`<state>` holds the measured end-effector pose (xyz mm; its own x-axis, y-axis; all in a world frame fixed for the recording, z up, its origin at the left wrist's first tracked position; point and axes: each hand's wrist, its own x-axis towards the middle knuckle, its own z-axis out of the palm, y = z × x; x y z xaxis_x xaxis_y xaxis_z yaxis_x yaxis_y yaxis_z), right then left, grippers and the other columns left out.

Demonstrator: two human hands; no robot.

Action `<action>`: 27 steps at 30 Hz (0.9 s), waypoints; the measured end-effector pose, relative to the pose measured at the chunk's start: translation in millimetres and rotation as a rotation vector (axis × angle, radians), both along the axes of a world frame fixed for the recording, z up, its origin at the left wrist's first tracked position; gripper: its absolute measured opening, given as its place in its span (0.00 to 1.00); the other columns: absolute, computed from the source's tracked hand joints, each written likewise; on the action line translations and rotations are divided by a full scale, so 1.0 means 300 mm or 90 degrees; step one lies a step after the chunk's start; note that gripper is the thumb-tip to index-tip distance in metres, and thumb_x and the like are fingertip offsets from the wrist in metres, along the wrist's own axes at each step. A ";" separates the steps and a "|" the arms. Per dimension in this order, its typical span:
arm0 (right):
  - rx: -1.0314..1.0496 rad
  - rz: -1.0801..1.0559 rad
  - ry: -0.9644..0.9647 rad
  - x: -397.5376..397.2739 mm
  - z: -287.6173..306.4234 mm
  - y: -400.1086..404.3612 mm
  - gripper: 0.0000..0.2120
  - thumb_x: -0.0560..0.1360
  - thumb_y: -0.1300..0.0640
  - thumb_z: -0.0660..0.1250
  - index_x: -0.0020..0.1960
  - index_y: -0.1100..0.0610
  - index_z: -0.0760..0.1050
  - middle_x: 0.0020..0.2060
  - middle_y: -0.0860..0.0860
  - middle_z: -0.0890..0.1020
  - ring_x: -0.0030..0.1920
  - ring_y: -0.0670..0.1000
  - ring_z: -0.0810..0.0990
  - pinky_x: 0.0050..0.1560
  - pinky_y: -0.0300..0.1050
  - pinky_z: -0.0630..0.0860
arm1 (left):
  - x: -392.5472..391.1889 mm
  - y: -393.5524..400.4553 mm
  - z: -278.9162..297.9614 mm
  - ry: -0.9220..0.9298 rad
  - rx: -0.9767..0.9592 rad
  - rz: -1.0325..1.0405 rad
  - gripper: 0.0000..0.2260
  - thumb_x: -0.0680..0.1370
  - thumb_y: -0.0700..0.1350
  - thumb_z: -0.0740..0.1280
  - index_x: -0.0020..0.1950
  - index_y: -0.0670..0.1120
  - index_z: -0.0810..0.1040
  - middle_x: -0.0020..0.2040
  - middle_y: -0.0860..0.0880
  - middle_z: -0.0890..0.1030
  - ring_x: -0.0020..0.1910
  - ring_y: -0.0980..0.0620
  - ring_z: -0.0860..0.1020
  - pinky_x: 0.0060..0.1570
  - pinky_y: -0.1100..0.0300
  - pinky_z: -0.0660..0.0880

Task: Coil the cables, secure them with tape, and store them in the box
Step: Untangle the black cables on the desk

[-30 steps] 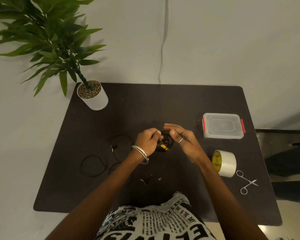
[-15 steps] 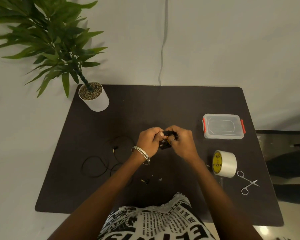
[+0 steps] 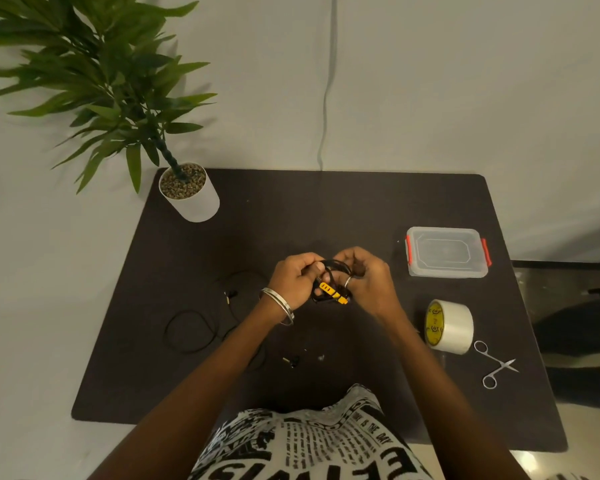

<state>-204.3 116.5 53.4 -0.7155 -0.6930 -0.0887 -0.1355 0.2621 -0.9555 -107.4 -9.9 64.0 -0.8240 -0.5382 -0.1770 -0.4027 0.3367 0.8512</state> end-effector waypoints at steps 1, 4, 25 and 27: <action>-0.022 -0.019 -0.040 0.004 -0.007 0.000 0.12 0.70 0.66 0.72 0.46 0.51 0.77 0.39 0.51 0.82 0.40 0.46 0.81 0.43 0.41 0.78 | 0.000 0.002 0.004 0.007 -0.014 -0.006 0.09 0.79 0.40 0.62 0.51 0.41 0.81 0.40 0.49 0.80 0.38 0.58 0.77 0.38 0.74 0.69; -0.128 -0.047 -0.243 0.026 -0.010 0.005 0.09 0.72 0.65 0.71 0.51 0.59 0.77 0.41 0.53 0.83 0.42 0.50 0.83 0.41 0.44 0.80 | -0.003 0.017 0.023 0.032 -0.039 -0.028 0.09 0.79 0.38 0.61 0.50 0.40 0.81 0.38 0.47 0.80 0.31 0.61 0.77 0.33 0.75 0.70; 0.091 -0.397 -0.390 0.011 -0.001 0.026 0.10 0.77 0.47 0.64 0.47 0.54 0.74 0.43 0.54 0.80 0.45 0.55 0.81 0.50 0.54 0.79 | -0.002 0.031 -0.032 -0.019 0.051 0.049 0.08 0.79 0.40 0.62 0.48 0.43 0.81 0.41 0.45 0.83 0.33 0.54 0.77 0.36 0.63 0.74; 0.014 -0.322 -0.188 0.008 0.014 0.043 0.08 0.75 0.49 0.69 0.51 0.50 0.75 0.50 0.49 0.79 0.54 0.50 0.79 0.56 0.46 0.76 | 0.000 0.033 -0.028 -0.016 0.059 0.052 0.08 0.79 0.40 0.62 0.50 0.42 0.81 0.42 0.47 0.83 0.33 0.57 0.77 0.32 0.68 0.74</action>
<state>-201.8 129.2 57.6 -0.8993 -0.2675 -0.3460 0.2836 0.2455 -0.9270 -107.5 -0.1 55.5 -0.7729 -0.5834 -0.2495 -0.4471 0.2218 0.8665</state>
